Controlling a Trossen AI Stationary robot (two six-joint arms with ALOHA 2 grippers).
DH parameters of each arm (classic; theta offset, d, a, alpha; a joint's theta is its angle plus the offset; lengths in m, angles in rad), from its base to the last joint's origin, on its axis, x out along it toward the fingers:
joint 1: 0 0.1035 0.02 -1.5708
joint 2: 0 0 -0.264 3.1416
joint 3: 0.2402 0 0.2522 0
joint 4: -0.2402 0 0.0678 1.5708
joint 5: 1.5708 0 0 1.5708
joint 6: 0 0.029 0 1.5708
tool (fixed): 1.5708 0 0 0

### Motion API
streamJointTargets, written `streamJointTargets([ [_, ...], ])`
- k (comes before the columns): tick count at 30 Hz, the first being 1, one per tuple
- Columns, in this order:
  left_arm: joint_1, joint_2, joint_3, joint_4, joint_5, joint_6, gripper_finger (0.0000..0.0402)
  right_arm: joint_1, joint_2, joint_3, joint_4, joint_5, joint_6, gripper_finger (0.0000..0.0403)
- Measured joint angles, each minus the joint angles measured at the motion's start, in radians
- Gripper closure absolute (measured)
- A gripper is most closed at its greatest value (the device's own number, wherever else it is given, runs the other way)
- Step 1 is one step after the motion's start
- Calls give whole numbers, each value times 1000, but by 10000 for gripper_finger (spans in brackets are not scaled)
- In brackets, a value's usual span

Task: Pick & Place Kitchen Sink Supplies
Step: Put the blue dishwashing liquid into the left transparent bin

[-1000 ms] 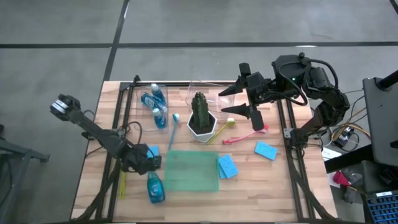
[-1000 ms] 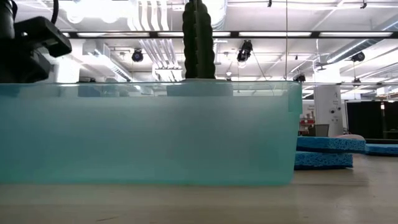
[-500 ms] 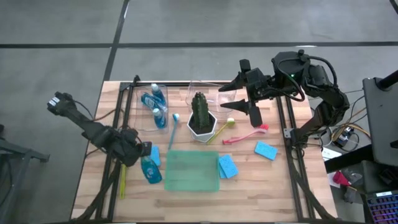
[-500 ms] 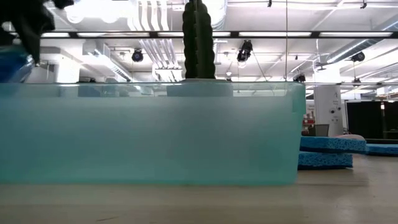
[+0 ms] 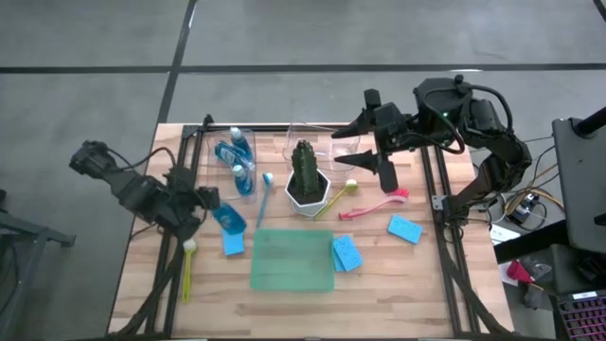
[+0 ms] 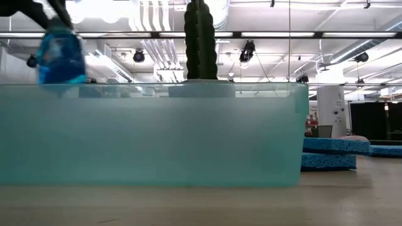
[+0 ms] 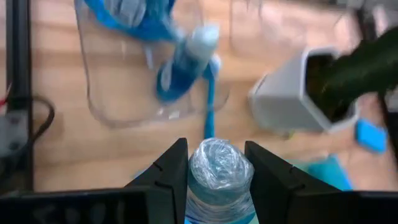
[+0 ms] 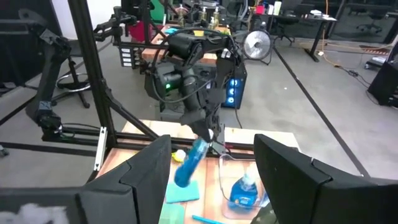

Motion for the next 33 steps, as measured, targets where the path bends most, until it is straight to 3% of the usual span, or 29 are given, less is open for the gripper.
streamJointTargets([
  [9,113,4,5,-10,-103,159,277,0,0,-2,13,0,25,179],
  [15,202,19,58,-7,-162,412,277,0,0,-6,37,0,40,179],
  [22,343,38,144,-11,-116,741,276,0,0,-8,72,0,57,179],
  [28,455,61,145,-14,-116,848,276,0,0,-8,101,0,56,179],
  [33,547,93,126,-10,-142,823,276,0,0,-8,117,2,38,179],
])
